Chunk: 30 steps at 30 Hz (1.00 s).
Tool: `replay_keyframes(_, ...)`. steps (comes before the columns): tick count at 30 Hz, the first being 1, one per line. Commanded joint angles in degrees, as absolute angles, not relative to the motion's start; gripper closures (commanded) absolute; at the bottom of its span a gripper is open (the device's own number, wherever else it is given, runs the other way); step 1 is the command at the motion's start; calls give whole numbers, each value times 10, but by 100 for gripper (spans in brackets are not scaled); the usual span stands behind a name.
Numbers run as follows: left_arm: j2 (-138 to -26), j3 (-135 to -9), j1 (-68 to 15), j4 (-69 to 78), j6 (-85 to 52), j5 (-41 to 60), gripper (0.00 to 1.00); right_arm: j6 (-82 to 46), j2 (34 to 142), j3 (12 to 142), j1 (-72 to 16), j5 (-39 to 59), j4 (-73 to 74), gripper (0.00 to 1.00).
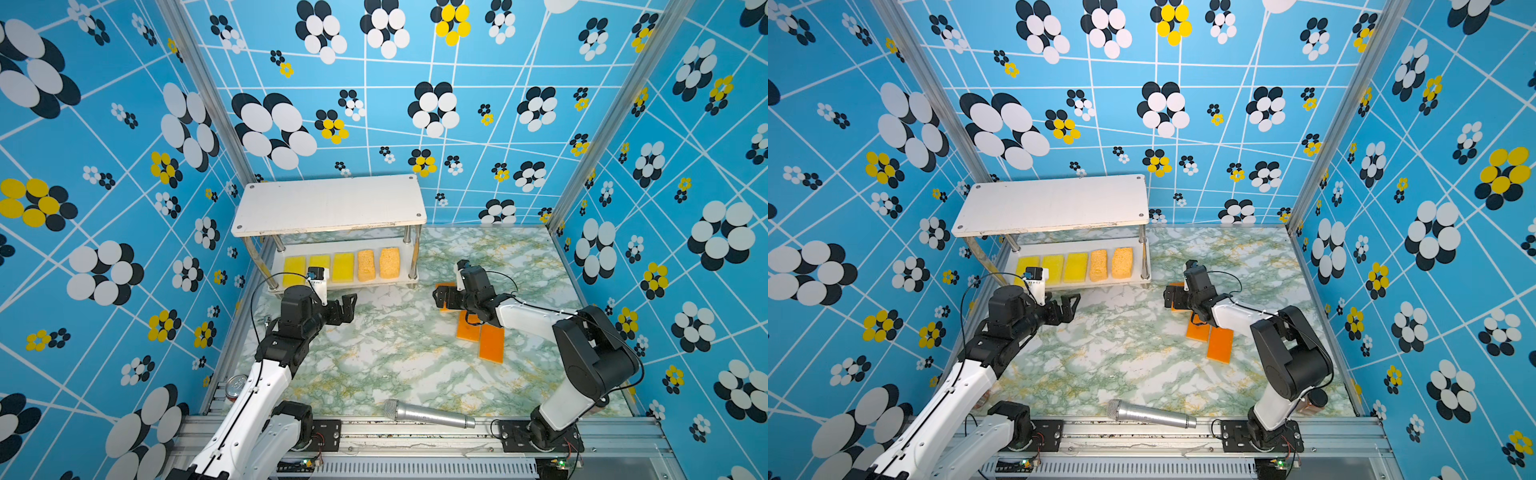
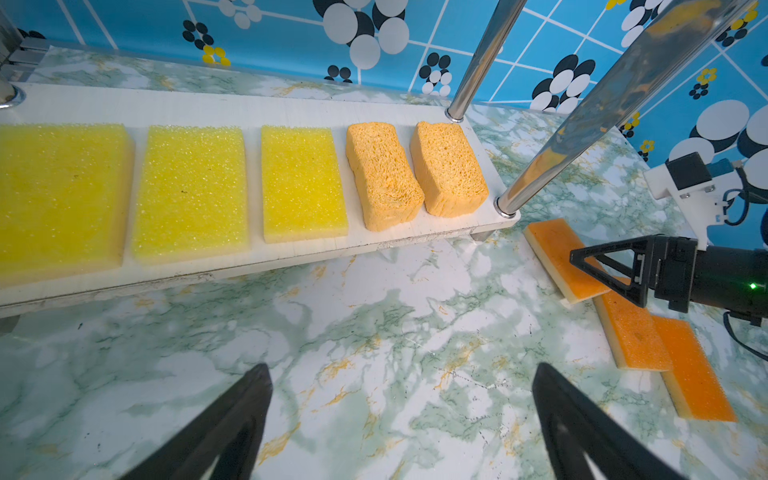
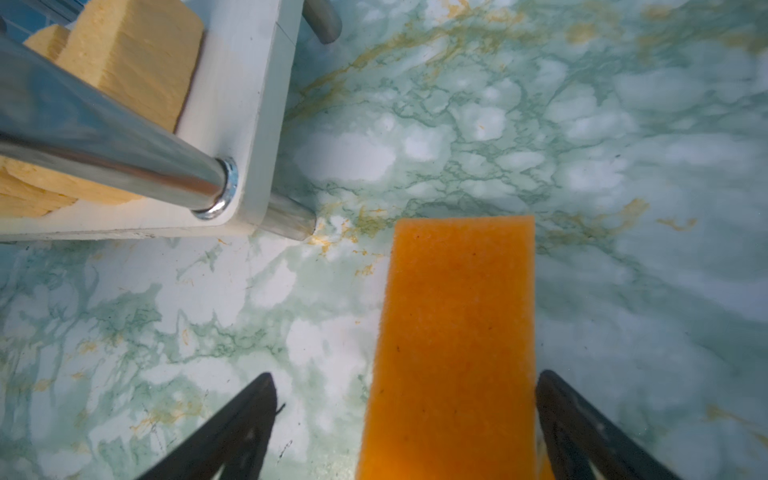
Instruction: Place and organize the cleaning sponges onto the shelf
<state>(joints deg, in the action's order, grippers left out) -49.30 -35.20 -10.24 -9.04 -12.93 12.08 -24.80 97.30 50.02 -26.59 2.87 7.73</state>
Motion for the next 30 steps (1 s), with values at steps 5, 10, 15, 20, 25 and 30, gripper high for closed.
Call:
replay_keyframes(5,-489,-349,-108,-84,-135,125,1,-294,997,490,-266,104,144,1)
replay_keyframes(10,-487,-347,-109,-82,-136,125,1,-306,979,456,-273,137,186,1)
replay_keyframes(15,-494,-345,-109,-75,-140,131,1,-296,958,437,-282,164,186,1)
replay_keyframes(20,-503,-344,-111,-68,-142,134,1,-279,933,432,-289,186,165,1)
replay_keyframes(25,-511,-342,-114,-62,-144,135,1,-260,892,430,-294,172,119,1)
replay_keyframes(30,-519,-344,-115,-59,-144,136,1,-230,850,436,-295,134,21,1)
